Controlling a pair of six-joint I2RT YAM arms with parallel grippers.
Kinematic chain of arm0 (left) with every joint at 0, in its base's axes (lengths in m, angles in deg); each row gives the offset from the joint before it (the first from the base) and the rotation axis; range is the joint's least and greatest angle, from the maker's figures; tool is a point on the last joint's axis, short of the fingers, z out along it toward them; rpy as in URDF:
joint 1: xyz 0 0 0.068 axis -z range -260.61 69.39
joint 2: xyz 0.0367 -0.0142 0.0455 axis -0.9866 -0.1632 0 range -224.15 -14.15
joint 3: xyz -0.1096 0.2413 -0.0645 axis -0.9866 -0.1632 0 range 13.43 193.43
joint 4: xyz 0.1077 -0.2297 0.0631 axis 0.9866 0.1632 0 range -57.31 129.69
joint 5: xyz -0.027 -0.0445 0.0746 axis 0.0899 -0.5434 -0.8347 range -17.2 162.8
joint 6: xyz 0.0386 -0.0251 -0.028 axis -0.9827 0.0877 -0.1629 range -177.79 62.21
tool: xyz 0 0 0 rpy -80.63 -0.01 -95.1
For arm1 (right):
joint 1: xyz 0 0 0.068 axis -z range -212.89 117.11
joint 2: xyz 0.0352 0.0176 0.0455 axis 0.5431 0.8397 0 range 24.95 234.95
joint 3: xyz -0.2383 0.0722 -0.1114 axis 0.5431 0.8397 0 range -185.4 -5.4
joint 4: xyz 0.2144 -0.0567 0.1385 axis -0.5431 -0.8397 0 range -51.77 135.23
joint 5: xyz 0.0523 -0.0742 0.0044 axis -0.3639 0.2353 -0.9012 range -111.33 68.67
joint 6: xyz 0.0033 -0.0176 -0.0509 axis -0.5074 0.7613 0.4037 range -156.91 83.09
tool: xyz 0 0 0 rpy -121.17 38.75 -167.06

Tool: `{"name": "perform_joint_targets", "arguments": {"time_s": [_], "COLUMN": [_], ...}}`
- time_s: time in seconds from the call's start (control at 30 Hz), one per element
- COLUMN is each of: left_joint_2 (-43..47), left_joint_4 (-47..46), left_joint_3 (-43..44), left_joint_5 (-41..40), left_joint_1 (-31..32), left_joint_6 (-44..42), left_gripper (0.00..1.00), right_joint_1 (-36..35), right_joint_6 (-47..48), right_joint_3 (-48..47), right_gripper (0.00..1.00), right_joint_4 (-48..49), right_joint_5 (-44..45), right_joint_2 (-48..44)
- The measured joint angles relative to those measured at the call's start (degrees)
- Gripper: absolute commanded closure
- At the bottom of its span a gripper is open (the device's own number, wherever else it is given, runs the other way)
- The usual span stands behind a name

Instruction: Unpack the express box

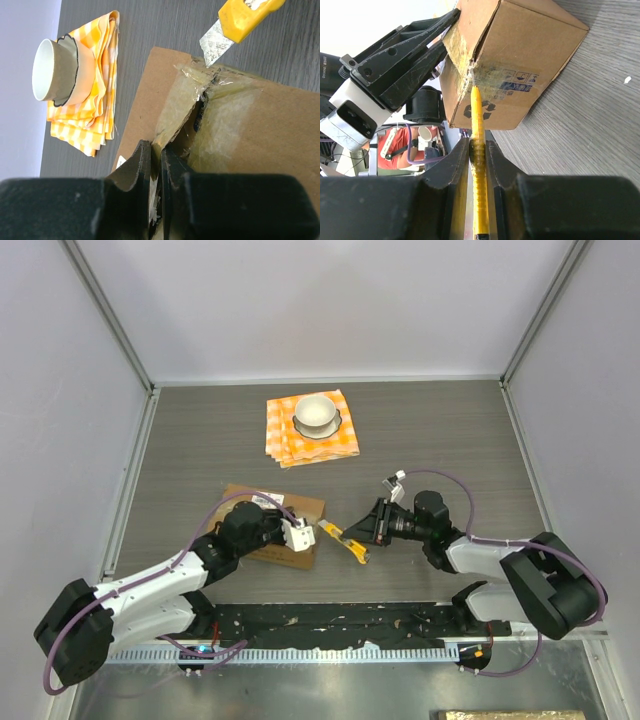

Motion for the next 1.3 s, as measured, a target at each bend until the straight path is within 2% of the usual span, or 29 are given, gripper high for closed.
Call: {"name": "perform_joint_targets", "arguments": {"time_s": [0.4, 0.67, 1.07, 1.3], "left_joint_2": [0.96, 5.38, 6.23, 5.97], "left_joint_4": [1.09, 2.69, 3.1, 2.56], "left_joint_3": [-0.24, -2.69, -2.99, -3.04], "left_joint_5": [2.32, 1.77, 0.37, 0.72], "left_joint_1": [0.85, 5.22, 6.73, 6.75], "left_joint_6": [-5.35, -7.87, -8.0, -8.68], "left_gripper": [1.0, 1.0, 1.0, 1.0], "right_joint_1": [0.0, 0.48, 1.11, -1.16], "right_joint_6": [-0.9, -2.75, -4.98, -6.05], "right_joint_3": [-1.07, -2.34, -2.73, -2.8], "right_gripper": [0.99, 0.99, 0.99, 0.99], "right_joint_4": [-2.34, -2.08, -1.25, -0.35], "right_joint_5": [-4.0, -8.15, -10.62, -11.78], "right_joint_2": [1.4, 4.35, 5.09, 6.21]}}
